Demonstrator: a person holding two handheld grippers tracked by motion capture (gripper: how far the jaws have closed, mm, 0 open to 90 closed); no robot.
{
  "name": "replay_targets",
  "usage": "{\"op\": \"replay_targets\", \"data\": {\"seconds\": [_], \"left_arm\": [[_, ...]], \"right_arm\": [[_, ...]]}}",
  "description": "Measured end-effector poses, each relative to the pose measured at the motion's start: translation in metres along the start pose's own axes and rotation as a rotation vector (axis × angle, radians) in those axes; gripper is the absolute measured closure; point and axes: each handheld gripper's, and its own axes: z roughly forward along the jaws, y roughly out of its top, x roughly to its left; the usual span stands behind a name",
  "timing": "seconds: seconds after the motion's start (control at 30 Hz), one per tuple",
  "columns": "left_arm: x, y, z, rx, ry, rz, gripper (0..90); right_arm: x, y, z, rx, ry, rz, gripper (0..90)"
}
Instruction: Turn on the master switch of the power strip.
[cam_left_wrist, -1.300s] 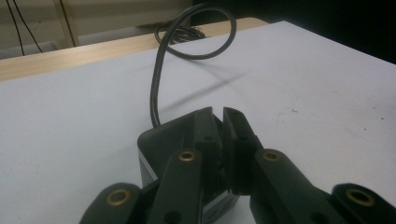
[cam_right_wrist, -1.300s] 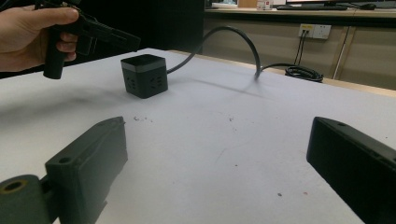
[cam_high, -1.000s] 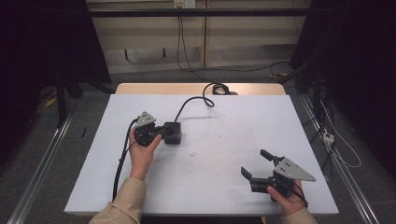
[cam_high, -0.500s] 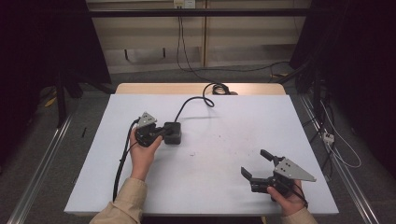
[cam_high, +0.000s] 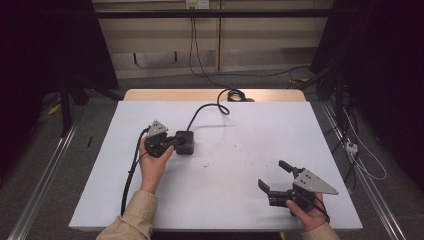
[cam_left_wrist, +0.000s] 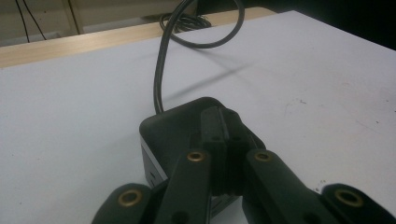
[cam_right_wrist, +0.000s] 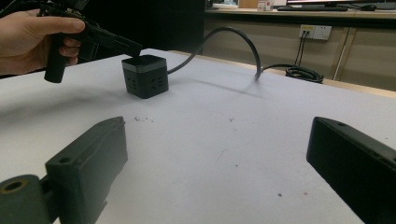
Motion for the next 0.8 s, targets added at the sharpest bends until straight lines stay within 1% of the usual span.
{"op": "replay_targets", "data": {"seconds": [0.07,0.17,0.4,0.43,0.47,0.6,0.8], "left_arm": [[-0.0007,-0.0004,0.0005,-0.002,0.000,-0.001,90.0],[-0.0015,-0.0004,0.0005,0.003,0.005,0.012,90.0],[-0.0015,-0.0011,0.0011,0.000,0.004,0.004,90.0],[-0.0013,-0.0012,0.0008,0.005,0.004,0.012,90.0],[-0.0020,-0.0017,0.0013,-0.004,0.006,0.004,90.0],[-0.0006,-0.0031,0.0009,-0.008,0.002,0.001,90.0],[-0.0018,-0.0025,0.0008,0.001,0.013,0.027,90.0]], "right_arm": [[0.0000,0.0001,-0.0001,-0.001,0.000,-0.001,4.5],[0.0000,0.0001,-0.0003,-0.001,0.000,-0.002,4.5],[0.0002,0.0002,-0.0009,-0.001,-0.001,-0.002,4.5],[0.0001,0.0001,-0.0010,-0.001,-0.001,-0.002,4.5],[0.0000,0.0001,-0.0011,0.000,-0.001,-0.002,4.5],[0.0002,0.0002,-0.0010,0.000,-0.002,-0.003,4.5],[0.0002,0.0001,-0.0013,-0.002,-0.001,-0.002,4.5]]}}
